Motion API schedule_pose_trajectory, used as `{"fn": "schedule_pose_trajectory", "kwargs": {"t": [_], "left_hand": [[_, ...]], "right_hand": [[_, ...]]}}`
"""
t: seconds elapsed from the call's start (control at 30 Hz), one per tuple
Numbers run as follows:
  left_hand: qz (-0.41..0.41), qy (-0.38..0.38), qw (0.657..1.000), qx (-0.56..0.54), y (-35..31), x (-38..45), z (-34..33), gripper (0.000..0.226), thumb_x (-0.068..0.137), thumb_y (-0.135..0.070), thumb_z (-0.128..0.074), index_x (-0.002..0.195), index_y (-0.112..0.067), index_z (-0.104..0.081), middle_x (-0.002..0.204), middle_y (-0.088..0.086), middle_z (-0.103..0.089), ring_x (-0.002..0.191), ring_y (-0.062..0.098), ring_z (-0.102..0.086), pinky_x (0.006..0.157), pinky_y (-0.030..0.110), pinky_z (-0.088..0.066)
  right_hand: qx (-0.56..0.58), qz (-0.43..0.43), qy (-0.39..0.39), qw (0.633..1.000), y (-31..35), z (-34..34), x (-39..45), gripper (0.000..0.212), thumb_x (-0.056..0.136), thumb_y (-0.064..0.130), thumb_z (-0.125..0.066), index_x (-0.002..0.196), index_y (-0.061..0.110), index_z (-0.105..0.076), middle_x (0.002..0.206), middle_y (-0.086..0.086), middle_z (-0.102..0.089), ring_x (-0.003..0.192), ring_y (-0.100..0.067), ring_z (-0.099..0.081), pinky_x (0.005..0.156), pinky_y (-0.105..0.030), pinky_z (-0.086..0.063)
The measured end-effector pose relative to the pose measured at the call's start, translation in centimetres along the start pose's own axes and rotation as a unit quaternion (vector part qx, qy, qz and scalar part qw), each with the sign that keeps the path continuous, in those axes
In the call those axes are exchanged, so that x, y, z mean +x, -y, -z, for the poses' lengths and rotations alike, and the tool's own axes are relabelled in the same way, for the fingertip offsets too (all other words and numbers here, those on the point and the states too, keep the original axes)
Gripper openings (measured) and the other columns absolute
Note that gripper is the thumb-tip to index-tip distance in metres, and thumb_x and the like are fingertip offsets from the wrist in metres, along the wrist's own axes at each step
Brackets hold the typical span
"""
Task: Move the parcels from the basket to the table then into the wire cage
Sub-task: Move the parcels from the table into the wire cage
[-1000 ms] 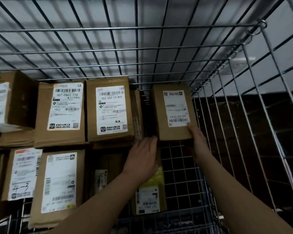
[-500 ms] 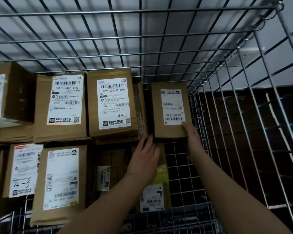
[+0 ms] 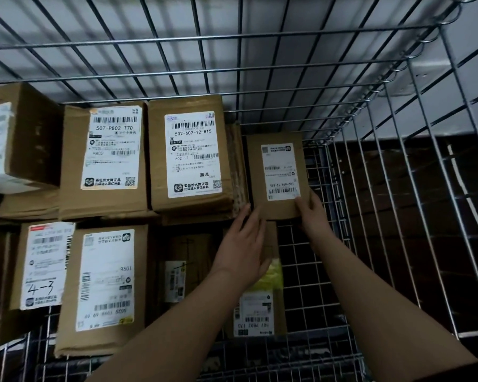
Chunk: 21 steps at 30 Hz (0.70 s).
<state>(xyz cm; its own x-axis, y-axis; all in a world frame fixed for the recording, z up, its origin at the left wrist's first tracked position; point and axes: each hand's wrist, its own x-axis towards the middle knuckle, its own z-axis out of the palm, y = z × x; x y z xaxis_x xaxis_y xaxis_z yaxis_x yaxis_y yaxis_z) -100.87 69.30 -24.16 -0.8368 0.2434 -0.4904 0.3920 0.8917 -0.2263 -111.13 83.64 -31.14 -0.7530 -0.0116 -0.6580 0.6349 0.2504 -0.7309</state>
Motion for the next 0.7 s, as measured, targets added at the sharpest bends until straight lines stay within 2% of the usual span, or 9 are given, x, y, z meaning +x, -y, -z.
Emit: {"fn": "schedule_pose_trajectory", "kwargs": {"t": [0.13,0.2,0.27,0.37,0.43,0.5,0.57,0.63,0.7], "left_hand": [[0.016,0.017,1.000,-0.014,-0.2,0.6,0.4,0.083,0.095,-0.061,-0.009,0.150,0.000,-0.004,0.158,0.019,-0.012,0.145,0.034,0.014,0.101,0.052,0.030],[0.017,0.021,1.000,-0.013,-0.3,1.0,0.5,0.083,0.095,-0.062,-0.010,0.151,-0.001,-0.005,0.157,0.018,-0.014,0.146,0.034,0.012,0.103,0.053,0.028],[0.013,0.032,0.999,-0.009,-0.4,1.1,0.8,0.082,0.095,-0.061,-0.010,0.151,-0.001,-0.004,0.158,0.016,-0.012,0.146,0.034,0.011,0.106,0.053,0.025],[0.012,0.031,0.999,-0.039,-0.1,0.8,1.4,0.079,0.096,-0.059,-0.013,0.151,-0.002,-0.003,0.159,0.016,-0.008,0.146,0.033,0.009,0.112,0.051,0.018],[0.014,0.003,0.996,-0.089,0.3,0.4,2.5,0.074,0.098,-0.054,-0.020,0.151,-0.002,-0.009,0.157,0.017,-0.014,0.147,0.032,-0.001,0.116,0.049,0.010],[0.017,-0.019,0.991,-0.135,0.9,-0.3,4.0,0.064,0.099,-0.046,-0.030,0.147,-0.004,-0.023,0.151,0.018,-0.028,0.142,0.031,-0.018,0.118,0.047,-0.001],[0.030,-0.030,0.985,-0.169,1.8,-1.7,6.3,0.051,0.097,-0.039,-0.038,0.137,-0.008,-0.037,0.139,0.015,-0.043,0.132,0.030,-0.035,0.115,0.044,-0.014],[0.062,-0.025,0.976,-0.206,2.8,-3.2,8.8,0.040,0.097,-0.035,-0.040,0.128,-0.011,-0.042,0.130,0.011,-0.049,0.121,0.029,-0.045,0.105,0.040,-0.029],[0.111,-0.027,0.960,-0.255,4.3,-5.3,12.0,0.033,0.097,-0.034,-0.039,0.123,-0.013,-0.044,0.124,0.008,-0.053,0.112,0.027,-0.053,0.088,0.036,-0.037]], "right_hand": [[-0.032,0.004,-0.016,0.999,0.4,-0.7,0.1,0.051,0.102,0.021,-0.045,0.150,0.015,-0.029,0.140,-0.009,-0.049,0.128,-0.028,-0.048,0.106,-0.040,-0.041],[-0.055,-0.001,-0.027,0.998,0.5,-0.9,0.3,0.051,0.102,0.021,-0.044,0.150,0.015,-0.028,0.141,-0.011,-0.048,0.129,-0.029,-0.047,0.105,-0.039,-0.041],[-0.079,-0.010,-0.028,0.996,0.9,-0.8,0.4,0.052,0.101,0.020,-0.044,0.150,0.015,-0.027,0.142,-0.012,-0.047,0.129,-0.030,-0.046,0.106,-0.040,-0.039],[-0.120,-0.033,-0.017,0.992,2.0,-0.8,-0.2,0.055,0.101,0.022,-0.046,0.150,0.010,-0.024,0.142,-0.015,-0.046,0.128,-0.031,-0.046,0.100,-0.035,-0.039],[-0.163,-0.040,-0.017,0.986,3.2,-0.5,-1.5,0.057,0.100,0.028,-0.047,0.148,0.007,-0.026,0.141,-0.016,-0.047,0.125,-0.032,-0.049,0.097,-0.033,-0.041],[-0.210,-0.030,-0.020,0.977,4.4,0.2,-2.8,0.056,0.098,0.034,-0.050,0.144,0.006,-0.033,0.137,-0.017,-0.050,0.117,-0.032,-0.054,0.097,-0.039,-0.047],[-0.239,-0.018,-0.013,0.971,6.6,0.9,-4.9,0.050,0.098,0.033,-0.050,0.139,0.005,-0.043,0.130,-0.015,-0.057,0.102,-0.025,-0.059,0.082,-0.035,-0.052],[-0.278,-0.008,-0.008,0.960,9.1,1.5,-7.7,0.043,0.099,0.030,-0.048,0.135,0.006,-0.046,0.125,-0.011,-0.060,0.091,-0.018,-0.054,0.061,-0.026,-0.043],[-0.322,0.006,-0.007,0.947,11.8,2.2,-10.9,0.038,0.100,0.030,-0.048,0.132,0.010,-0.049,0.121,-0.010,-0.061,0.086,-0.016,-0.051,0.053,-0.024,-0.035]]}}
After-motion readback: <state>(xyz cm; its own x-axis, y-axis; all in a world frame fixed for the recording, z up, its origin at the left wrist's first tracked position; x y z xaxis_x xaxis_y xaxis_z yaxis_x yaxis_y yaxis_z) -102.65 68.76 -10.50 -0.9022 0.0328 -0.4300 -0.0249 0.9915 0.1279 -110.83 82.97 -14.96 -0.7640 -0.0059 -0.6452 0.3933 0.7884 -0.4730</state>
